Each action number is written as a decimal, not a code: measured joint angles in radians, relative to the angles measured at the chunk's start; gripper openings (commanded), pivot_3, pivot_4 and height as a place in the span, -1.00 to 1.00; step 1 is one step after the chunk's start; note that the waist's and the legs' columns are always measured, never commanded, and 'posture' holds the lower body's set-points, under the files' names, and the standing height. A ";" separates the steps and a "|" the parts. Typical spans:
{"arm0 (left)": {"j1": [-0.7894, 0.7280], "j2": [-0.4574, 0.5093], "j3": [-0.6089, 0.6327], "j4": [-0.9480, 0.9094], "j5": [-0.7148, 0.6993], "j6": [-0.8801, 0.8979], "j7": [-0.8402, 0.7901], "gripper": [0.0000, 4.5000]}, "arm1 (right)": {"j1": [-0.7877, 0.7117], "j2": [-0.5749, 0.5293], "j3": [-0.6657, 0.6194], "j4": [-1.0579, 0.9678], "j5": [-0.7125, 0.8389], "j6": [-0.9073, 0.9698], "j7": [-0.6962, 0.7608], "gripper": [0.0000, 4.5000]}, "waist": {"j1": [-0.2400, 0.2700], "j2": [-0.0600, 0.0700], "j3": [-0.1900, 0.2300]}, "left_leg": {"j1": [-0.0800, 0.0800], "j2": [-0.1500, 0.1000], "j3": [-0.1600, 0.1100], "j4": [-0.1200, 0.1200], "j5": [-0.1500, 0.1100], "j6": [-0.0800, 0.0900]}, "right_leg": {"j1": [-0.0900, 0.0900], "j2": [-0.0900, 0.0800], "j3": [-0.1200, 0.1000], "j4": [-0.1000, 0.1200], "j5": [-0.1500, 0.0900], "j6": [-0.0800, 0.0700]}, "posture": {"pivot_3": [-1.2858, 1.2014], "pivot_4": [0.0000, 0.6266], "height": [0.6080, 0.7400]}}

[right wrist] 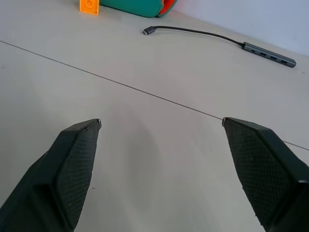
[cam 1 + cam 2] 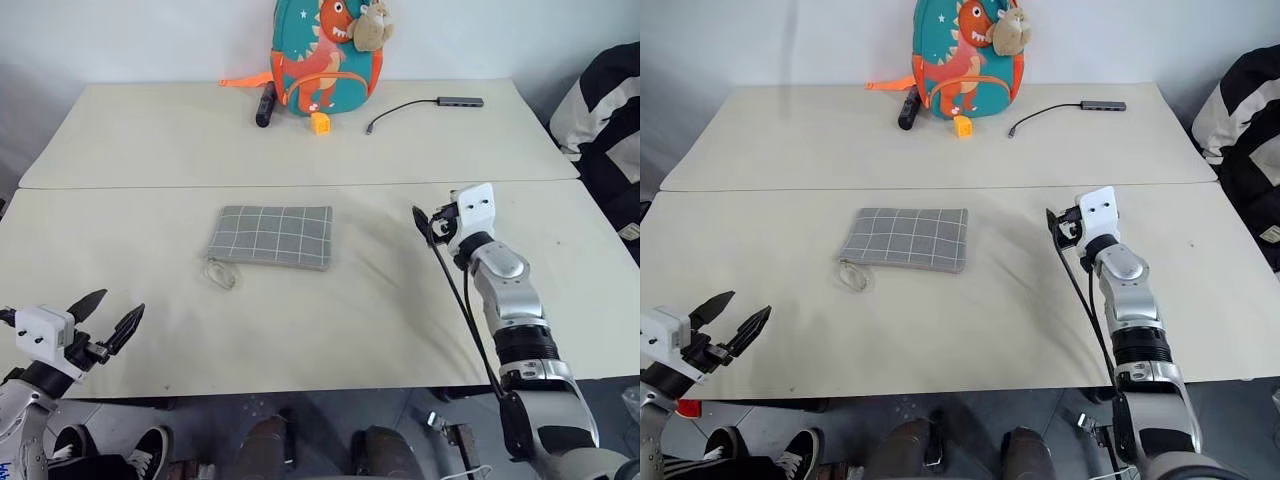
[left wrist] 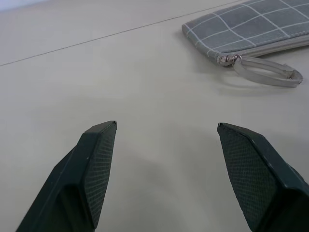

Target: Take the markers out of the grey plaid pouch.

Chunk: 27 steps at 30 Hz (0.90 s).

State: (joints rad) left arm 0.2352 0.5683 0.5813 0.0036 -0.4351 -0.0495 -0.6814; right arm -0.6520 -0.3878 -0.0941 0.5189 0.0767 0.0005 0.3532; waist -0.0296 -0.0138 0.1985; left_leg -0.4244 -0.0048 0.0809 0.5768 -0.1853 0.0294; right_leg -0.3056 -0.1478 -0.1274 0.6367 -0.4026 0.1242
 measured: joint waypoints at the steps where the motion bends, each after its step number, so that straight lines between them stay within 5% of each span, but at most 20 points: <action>1: 0.000 0.000 0.000 -0.002 0.000 0.003 0.001 0.58 | 0.000 0.000 0.001 0.000 0.000 0.000 0.001 0.88 | 0.000 0.000 0.000 | 0.000 0.000 0.000 0.000 0.000 0.000 | 0.000 0.000 0.000 0.000 0.000 0.000 | 0.03 -0.52 1.00; 27: -0.088 0.000 -0.047 0.026 0.019 -0.065 -0.031 0.58 | 0.047 0.030 0.030 -0.182 0.017 0.053 0.054 0.88 | -0.001 0.000 0.000 | 0.000 0.000 0.000 0.000 0.000 0.000 | 0.000 0.000 -0.001 0.001 0.000 0.000 | 0.03 -0.52 1.00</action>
State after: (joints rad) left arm 0.1467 0.5686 0.5343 0.0299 -0.4161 -0.1148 -0.7121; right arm -0.6055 -0.3582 -0.0644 0.3372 0.0933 0.0531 0.4067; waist -0.0305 -0.0139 0.1984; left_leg -0.4243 -0.0044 0.0814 0.5769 -0.1852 0.0294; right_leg -0.3060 -0.1475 -0.1282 0.6373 -0.4026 0.1242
